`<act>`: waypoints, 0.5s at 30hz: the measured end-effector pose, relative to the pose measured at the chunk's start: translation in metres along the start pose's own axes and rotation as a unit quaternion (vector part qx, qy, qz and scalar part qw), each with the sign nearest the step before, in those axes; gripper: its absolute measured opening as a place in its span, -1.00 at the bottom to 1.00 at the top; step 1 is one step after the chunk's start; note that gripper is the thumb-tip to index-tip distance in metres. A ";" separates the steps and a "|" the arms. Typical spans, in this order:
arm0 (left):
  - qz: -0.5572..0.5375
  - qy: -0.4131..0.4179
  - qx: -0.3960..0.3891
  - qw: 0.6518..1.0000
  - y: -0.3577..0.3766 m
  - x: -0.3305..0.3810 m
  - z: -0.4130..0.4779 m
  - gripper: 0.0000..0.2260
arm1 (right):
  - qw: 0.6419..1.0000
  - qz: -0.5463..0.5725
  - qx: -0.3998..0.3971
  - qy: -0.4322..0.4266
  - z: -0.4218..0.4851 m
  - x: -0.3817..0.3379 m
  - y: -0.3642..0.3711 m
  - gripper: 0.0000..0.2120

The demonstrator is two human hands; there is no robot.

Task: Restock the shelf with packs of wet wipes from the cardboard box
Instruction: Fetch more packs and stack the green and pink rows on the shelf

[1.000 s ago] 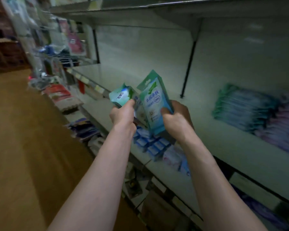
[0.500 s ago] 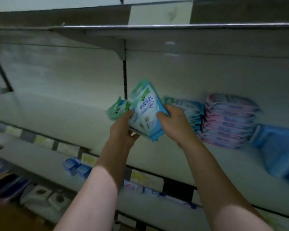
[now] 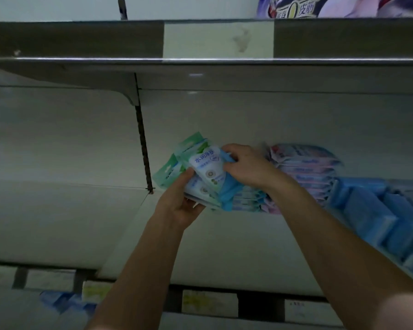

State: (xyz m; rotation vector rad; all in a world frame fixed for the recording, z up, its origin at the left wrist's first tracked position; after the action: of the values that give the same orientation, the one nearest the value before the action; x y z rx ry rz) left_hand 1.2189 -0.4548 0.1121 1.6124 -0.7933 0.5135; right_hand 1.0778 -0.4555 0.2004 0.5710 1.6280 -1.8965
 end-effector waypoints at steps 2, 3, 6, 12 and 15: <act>-0.007 0.001 0.007 1.000 0.003 -0.001 0.004 -0.86 | 0.999 -0.028 -0.028 0.001 0.008 0.000 0.001 -0.63; -0.010 0.002 0.010 1.000 0.004 -0.001 0.006 -0.89 | 0.998 -0.034 -0.048 0.008 0.011 0.000 0.001 -0.58; -0.022 0.003 0.020 1.000 0.011 -0.002 0.013 -0.95 | 0.991 -0.099 -0.085 0.028 0.018 0.000 -0.001 -0.32; -0.014 0.008 0.016 1.000 0.020 0.000 0.026 -0.92 | 0.980 -0.145 -0.138 -0.002 0.039 -0.006 -0.002 -0.51; -0.030 0.021 0.004 0.999 0.021 0.004 0.031 -0.89 | 0.973 -0.184 -0.133 -0.036 0.053 -0.009 -0.010 -0.51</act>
State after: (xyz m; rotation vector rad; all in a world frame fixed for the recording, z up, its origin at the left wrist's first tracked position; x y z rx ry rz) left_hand 1.2030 -0.4867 0.1229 1.6225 -0.7106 0.5052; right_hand 1.0802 -0.5060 0.2223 0.0892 2.0041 -1.8731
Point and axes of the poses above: each hand's wrist, its own z-axis towards the middle knuckle, its own y-axis out of the palm, x = y × z, the point moved 5 cm from there along z, towards the middle knuckle, and after that the axes turned 4 degrees about y, right-handed, at the moved point
